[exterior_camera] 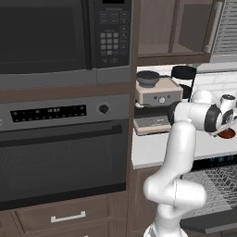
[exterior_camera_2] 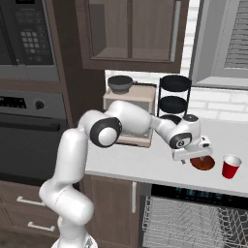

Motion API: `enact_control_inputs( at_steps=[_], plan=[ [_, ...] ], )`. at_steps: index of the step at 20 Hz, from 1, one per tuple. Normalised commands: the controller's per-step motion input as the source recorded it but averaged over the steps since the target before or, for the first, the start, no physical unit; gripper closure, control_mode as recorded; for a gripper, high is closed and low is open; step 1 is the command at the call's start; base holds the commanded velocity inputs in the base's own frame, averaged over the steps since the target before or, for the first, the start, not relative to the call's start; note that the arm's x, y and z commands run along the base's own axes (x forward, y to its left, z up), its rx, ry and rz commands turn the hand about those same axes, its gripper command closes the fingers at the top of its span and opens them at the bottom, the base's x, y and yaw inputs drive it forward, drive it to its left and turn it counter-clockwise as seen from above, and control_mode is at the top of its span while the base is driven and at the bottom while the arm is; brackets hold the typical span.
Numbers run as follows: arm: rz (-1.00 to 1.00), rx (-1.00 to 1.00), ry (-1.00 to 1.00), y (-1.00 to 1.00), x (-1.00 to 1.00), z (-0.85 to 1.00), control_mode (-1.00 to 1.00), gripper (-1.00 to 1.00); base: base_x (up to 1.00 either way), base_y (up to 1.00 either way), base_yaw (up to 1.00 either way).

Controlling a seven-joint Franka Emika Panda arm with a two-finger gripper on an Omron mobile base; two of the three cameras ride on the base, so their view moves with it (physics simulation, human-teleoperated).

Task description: Pick up the cup and bowl from the counter, place them in the dishwasher, and close the dishwasher door.

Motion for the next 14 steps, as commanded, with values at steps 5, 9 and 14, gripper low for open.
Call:
enact_control_inputs(
  at_steps=[5,9,14],
  plan=[
    [0.0,0.0,0.01,-0.01,0.05,-0.26,-1.0,-1.0,0.0,0.0,0.0],
    [0.0,0.0,0.0,-0.23,0.09,-0.1,-1.0,-1.0,0.0,0.0,0.0],
    [0.0,0.0,0.0,-0.19,0.12,-0.09,-1.0,-1.0,0.0,0.0,0.0]
  ],
)
